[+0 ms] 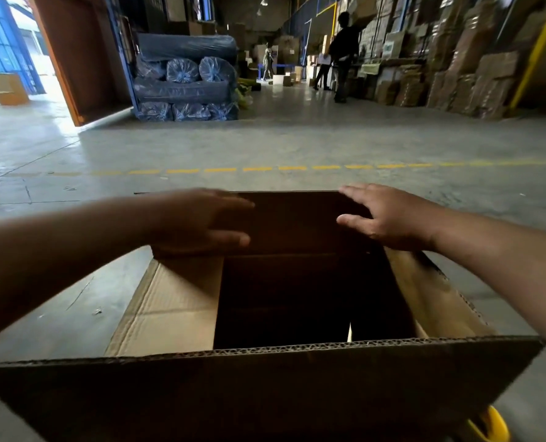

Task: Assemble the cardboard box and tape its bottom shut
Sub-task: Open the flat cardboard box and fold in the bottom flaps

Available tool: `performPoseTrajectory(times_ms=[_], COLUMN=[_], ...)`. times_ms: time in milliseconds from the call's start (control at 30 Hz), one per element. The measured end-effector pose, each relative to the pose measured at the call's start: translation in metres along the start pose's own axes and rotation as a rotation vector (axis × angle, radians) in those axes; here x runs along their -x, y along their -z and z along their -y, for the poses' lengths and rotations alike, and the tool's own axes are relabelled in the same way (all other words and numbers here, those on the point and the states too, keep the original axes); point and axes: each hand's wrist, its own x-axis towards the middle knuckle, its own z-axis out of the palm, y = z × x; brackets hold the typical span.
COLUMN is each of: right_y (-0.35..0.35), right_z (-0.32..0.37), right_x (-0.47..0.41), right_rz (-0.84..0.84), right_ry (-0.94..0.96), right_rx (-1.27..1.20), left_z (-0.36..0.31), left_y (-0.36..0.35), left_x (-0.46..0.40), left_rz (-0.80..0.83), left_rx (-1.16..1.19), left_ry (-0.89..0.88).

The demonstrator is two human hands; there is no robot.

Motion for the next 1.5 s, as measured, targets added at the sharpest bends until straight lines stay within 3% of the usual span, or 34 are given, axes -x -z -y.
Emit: performPoseTrajectory(times_ms=[100, 233, 400, 533, 767, 1233, 1367, 1433, 1500], right_y=[0.001, -0.013, -0.045, -0.087, -0.128, -0.130, -0.112, -0.091, -0.061], right_z=[-0.033, -0.066, -0.055, -0.035, -0.019, -0.028, -0.043, -0.051, -0.053], right_x=[0.023, 0.046, 0.057, 0.046, 0.039, 0.039, 0.041, 0.043, 0.055], right_rz=[-0.119, -0.154, -0.115, 0.012, 0.225, 0.178, 0.294, 0.313, 0.213], right_ry=[-0.117, -0.255, -0.107, 0.055, 0.101, -0.057, -0.036, -0.074, -0.140], right_rx=[-0.234, -0.643, -0.800, -0.562, -0.007, 0.067, 0.112, 0.006, -0.225], left_z=[-0.028, -0.054, -0.058, -0.050, -0.050, -0.058, -0.055, -0.056, -0.061], left_y=[0.014, -0.005, -0.036, -0.042, -0.047, -0.044, -0.033, -0.021, -0.005], left_x=[-0.040, -0.082, -0.097, -0.100, -0.104, -0.095, -0.086, -0.076, -0.056], left_rz=[-0.064, -0.023, -0.052, -0.120, -0.166, -0.131, -0.091, -0.076, -0.106], left_rx=[-0.062, -0.085, -0.061, -0.012, 0.008, -0.045, -0.010, 0.038, 0.119], left_ry=[0.044, 0.169, 0.227, 0.228, 0.223, 0.206, 0.185, 0.189, 0.198])
